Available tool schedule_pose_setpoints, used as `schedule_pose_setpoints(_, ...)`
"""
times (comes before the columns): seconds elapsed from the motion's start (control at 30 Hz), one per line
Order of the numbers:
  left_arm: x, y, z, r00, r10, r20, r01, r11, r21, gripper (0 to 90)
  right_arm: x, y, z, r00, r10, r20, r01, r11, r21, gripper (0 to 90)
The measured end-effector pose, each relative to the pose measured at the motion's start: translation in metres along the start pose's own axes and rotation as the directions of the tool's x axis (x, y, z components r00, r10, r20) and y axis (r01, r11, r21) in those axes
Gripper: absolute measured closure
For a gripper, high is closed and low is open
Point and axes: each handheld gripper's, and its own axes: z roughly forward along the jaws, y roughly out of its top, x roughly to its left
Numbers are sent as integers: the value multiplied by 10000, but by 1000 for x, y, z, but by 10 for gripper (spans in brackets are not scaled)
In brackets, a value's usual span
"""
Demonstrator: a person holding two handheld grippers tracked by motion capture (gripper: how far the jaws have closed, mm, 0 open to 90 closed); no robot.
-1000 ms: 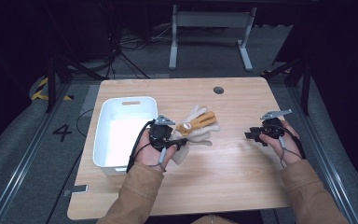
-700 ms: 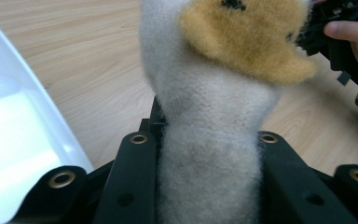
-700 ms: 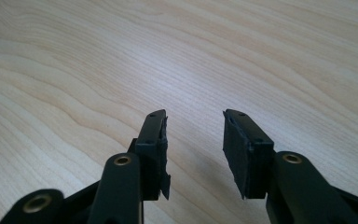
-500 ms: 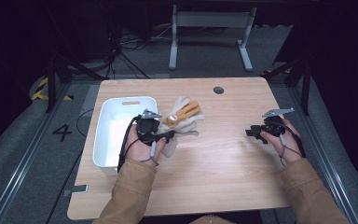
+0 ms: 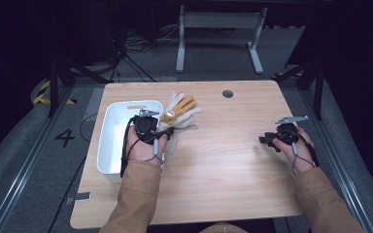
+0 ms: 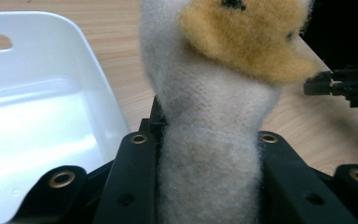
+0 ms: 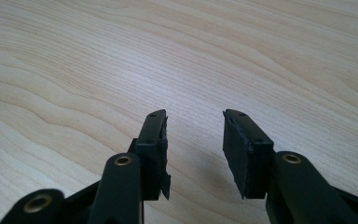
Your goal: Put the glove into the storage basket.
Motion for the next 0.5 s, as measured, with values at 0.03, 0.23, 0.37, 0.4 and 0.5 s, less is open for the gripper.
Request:
schedule_pose_setpoints(0.03,3,1,-3,9995,-164,-261,161,9998,-101,721,1,-2,-2,10000,-31,6,31,10000,-15,609)
schedule_pose_setpoints(0.23,6,1,-10,9972,-438,-612,421,9987,-281,721,5,-7,-7,9999,-132,40,132,9999,-60,610)
schedule_pose_setpoints(0.37,10,2,-11,9956,-596,-721,581,9980,-232,721,6,-8,-11,9999,-135,77,136,9999,-84,609)
schedule_pose_setpoints(0.4,10,2,-11,9956,-596,-721,581,9980,-232,721,6,-8,-11,9999,-135,77,136,9999,-84,609)
schedule_pose_setpoints(0.5,14,4,-11,9941,-714,-817,704,9974,-154,721,5,-9,-12,9999,-96,111,97,9999,-89,609)
